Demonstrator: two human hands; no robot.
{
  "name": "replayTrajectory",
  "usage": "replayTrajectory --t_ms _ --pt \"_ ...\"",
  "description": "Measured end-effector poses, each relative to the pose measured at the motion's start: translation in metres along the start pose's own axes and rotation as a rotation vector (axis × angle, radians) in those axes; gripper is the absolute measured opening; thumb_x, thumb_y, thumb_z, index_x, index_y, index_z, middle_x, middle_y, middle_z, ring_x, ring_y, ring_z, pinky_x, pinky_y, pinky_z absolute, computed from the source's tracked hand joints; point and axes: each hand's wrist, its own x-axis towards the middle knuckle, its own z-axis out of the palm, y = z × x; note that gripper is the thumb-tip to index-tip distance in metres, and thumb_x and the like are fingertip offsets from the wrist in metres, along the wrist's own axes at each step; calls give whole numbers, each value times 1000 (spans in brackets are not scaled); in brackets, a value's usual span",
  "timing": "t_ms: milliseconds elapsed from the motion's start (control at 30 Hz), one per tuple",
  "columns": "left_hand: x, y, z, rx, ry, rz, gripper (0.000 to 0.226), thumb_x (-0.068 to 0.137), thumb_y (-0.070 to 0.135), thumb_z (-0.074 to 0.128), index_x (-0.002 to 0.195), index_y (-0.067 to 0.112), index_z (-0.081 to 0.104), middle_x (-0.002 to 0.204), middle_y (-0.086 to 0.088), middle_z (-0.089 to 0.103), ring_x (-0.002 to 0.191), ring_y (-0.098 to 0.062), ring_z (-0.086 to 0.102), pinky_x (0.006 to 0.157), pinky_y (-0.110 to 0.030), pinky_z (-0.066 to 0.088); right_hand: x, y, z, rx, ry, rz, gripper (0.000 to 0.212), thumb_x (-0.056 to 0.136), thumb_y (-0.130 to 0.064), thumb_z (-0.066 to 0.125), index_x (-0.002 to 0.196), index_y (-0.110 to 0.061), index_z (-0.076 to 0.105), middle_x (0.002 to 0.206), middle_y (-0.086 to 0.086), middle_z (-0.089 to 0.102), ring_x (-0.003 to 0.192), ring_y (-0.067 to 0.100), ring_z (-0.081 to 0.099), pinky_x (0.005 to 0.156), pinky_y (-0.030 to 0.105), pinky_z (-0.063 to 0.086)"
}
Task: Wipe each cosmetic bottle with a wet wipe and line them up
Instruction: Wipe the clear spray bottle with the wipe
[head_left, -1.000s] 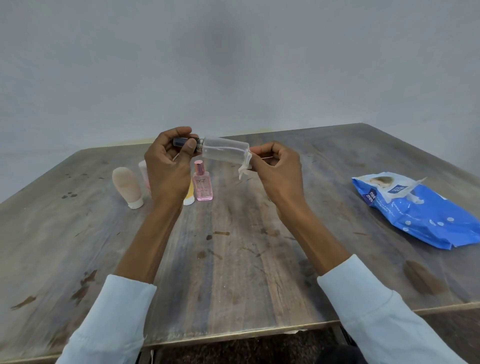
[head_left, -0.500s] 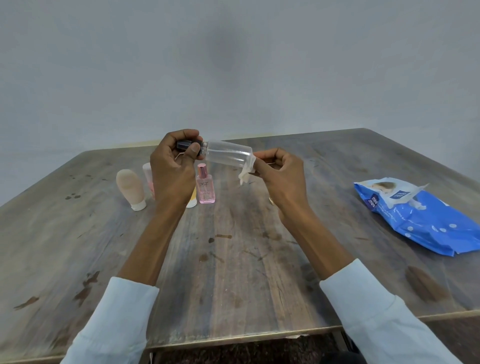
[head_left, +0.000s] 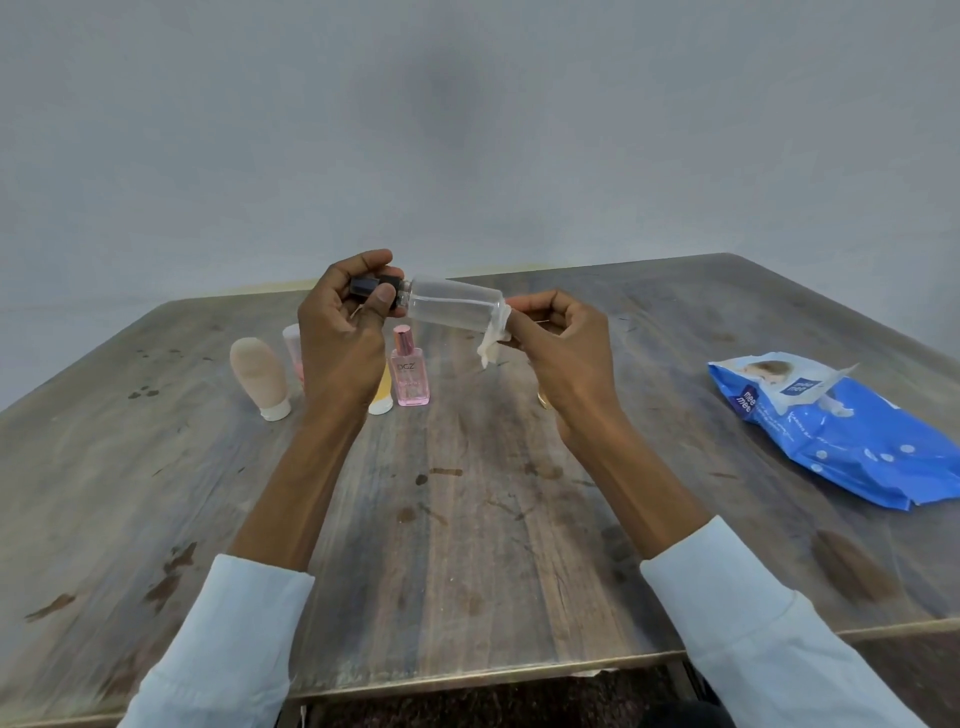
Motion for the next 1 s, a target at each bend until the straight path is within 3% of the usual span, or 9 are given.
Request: replayTrajectory --t_ms 233,567,667,900,1000 --pt "0 -1 0 -53 -64 -32 33 104 -8 57 130 8 68 109 -3 74 99 -9 71 92 -24 57 0 -4 -1 83 41 -13 6 95 -16 81 100 -12 79 98 4 81 92 18 79 85 31 66" --pt "0 -5 3 -166 -51 -80 29 104 -6 59 129 7 67 109 -4 76 106 -16 72 96 -31 59 3 1 1 158 29 88 5 96 -13 80 100 -11 76 110 17 77 107 31 75 82 25 64" --pt "0 -6 4 -162 -50 -81 29 104 -6 60 128 8 68 109 -2 77 107 -17 72 95 -29 58 4 3 1 166 28 104 5 96 -14 80 99 -12 76 112 17 77 107 30 76 83 25 64" --pt "0 -8 2 -151 -24 -78 27 104 -2 62 125 13 70 110 -2 78 111 -21 73 102 -40 60 4 6 1 128 -15 145 6 96 -12 80 101 -11 76 111 17 78 96 23 79 90 35 66" --pt "0 -6 1 -132 -4 -61 27 104 -3 61 123 15 70 109 -1 77 109 -19 74 100 -40 61 2 6 2 108 -54 169 11 96 -11 80 105 -7 76 111 18 77 100 27 78 88 32 66"
